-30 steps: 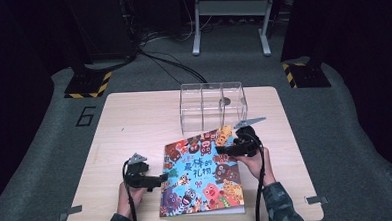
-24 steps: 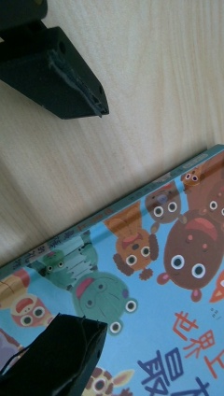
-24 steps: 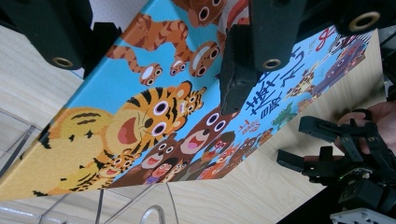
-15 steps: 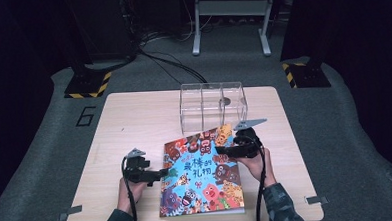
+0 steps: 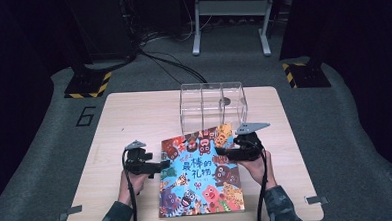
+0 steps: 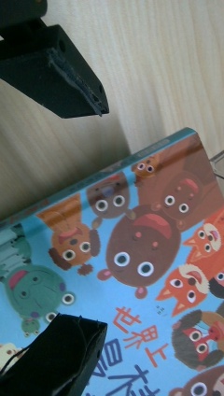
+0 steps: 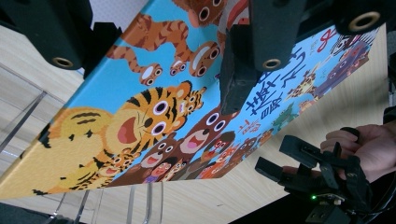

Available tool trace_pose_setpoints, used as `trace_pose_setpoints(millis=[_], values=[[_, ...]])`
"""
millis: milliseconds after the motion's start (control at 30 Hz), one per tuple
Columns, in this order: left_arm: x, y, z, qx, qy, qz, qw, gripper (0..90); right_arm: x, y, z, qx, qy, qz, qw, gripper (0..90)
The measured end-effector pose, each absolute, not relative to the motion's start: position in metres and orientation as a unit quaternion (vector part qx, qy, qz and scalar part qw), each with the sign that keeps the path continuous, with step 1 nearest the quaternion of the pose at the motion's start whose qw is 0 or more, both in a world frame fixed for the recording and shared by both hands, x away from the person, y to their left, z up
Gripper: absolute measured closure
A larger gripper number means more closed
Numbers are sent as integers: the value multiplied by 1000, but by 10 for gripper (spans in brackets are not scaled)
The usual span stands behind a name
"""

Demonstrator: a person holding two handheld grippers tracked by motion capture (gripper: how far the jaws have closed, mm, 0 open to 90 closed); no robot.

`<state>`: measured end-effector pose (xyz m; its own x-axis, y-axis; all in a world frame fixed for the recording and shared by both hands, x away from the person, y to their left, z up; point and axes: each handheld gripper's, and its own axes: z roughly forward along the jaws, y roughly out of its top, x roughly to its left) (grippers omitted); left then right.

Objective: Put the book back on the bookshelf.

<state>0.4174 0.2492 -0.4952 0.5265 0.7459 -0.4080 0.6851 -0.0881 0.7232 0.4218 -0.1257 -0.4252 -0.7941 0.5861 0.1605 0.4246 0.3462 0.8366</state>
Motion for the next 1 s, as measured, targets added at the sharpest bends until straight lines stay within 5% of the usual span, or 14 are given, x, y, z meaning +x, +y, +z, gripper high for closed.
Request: trace_pose_setpoints(millis=[1000], values=[[443, 242, -489, 748, 461, 2, 478, 0, 414, -113, -420, 278, 806, 509, 114, 491]])
